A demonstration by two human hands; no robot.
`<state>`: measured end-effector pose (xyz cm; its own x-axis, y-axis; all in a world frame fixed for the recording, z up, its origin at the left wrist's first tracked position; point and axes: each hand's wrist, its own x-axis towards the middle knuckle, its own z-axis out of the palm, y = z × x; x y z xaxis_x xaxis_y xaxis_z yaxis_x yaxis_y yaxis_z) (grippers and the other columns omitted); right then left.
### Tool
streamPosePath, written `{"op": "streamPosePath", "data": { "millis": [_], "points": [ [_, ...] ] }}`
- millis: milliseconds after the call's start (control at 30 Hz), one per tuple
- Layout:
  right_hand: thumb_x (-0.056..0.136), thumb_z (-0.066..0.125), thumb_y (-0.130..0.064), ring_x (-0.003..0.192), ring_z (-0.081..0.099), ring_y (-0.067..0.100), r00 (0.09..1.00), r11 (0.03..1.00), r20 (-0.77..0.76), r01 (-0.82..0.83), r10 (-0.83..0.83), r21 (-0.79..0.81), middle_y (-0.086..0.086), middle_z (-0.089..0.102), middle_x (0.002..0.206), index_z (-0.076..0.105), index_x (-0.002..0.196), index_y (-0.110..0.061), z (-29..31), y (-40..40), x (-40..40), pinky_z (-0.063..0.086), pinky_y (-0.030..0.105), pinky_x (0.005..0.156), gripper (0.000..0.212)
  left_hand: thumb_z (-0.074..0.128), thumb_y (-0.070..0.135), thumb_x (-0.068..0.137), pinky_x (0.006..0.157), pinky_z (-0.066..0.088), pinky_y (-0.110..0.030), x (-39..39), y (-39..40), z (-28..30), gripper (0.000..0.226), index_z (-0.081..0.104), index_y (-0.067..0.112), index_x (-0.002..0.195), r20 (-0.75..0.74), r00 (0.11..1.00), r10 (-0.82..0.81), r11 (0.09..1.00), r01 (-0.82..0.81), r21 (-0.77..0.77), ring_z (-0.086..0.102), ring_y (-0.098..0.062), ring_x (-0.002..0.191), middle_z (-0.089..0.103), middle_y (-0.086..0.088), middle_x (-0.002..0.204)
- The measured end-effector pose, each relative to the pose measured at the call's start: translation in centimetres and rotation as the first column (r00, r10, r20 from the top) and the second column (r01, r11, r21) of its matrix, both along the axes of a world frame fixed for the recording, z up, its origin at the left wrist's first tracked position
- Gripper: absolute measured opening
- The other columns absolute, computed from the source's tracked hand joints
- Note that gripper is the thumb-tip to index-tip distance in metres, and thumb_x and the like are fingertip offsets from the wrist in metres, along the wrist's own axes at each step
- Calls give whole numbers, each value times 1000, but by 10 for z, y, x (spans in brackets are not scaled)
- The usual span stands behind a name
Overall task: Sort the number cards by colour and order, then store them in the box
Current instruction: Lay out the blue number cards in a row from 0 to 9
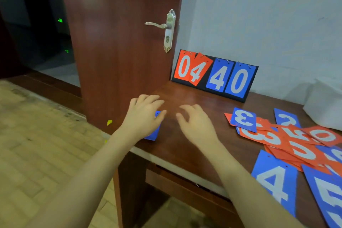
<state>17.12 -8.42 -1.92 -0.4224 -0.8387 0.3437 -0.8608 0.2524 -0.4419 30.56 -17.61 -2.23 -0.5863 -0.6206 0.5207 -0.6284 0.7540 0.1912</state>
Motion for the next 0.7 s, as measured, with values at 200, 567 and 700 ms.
{"op": "streamPosePath", "data": {
  "millis": [200, 567, 700],
  "points": [
    [94, 48, -31, 107, 57, 23, 986, 985, 4, 163, -164, 51, 7, 59, 117, 62, 115, -16, 16, 46, -91, 47, 35, 91, 29, 41, 39, 94, 102, 24, -35, -90, 40, 20, 39, 48, 25, 129, 21, 981, -192, 979, 190, 69, 36, -17, 125, 47, 5, 136],
    [91, 52, -41, 102, 55, 12, 985, 932, -148, 136, -90, 337, -5, 64, 114, 61, 112, -24, -7, 99, -178, 32, 36, 101, 29, 39, 38, 94, 103, 25, -42, -206, 60, -11, 42, 42, 26, 134, 131, 939, -318, 898, 255, 358, 39, -23, 126, 42, 0, 140],
    [87, 54, -51, 92, 55, 12, 966, 945, -170, 232, -196, 229, -7, 63, 93, 66, 88, -22, -6, 109, -193, 29, 35, 98, 31, 36, 41, 95, 111, 14, -43, -220, 55, -18, 48, 29, 31, 141, 252, 870, -424, 867, 310, 389, 18, -17, 140, 20, 4, 154]
  ]
}}
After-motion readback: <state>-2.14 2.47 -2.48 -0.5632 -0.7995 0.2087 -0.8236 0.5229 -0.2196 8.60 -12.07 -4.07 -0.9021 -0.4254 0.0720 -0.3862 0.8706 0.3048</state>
